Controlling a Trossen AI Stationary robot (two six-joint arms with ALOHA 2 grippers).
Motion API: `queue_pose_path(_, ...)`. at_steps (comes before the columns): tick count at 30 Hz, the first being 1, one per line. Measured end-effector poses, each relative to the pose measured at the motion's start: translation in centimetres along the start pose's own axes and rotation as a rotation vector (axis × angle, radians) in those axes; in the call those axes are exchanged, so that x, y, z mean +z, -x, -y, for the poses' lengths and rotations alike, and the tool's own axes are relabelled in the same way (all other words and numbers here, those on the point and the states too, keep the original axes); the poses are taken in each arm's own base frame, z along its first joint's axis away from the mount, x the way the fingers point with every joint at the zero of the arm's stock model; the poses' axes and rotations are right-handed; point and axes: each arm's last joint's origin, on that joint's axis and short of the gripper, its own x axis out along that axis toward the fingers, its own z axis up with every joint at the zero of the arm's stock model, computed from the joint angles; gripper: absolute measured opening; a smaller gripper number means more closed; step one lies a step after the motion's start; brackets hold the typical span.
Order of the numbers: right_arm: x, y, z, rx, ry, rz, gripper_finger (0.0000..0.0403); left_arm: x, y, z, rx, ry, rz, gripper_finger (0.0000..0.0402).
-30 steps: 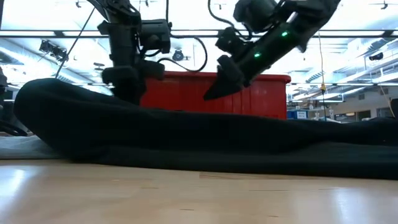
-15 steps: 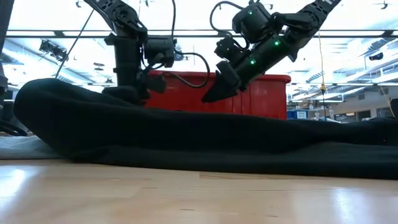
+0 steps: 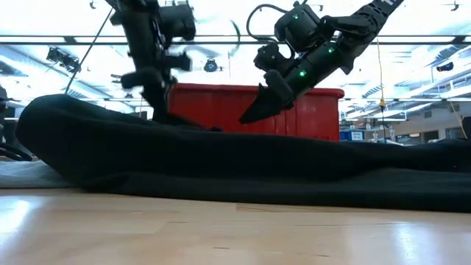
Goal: Fold Laundry from Bin
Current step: Fold the black shirt
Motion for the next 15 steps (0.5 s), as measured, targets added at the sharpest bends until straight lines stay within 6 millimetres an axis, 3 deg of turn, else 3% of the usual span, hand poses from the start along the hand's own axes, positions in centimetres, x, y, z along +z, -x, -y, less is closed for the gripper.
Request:
queue_pose_path(6,-0.3,-1.3,-0.2,0.126,0.071,0.066,0.0216,-0.2,3.9,-1.1,0.120,0.098,0.209,0.0012)
queue_pose_path(10,-0.4,-1.6,0.1,0.038,0.074,0.057,0.0224,-0.1,5.8,-1.6,0.171,0.133,0.330,0.0012)
queue_pose_path(15,-0.4,-0.8,0.6,-0.105,0.027,-0.002,0.0228,0.8,6.4,-2.2,0.251,0.154,0.438,0.0012)
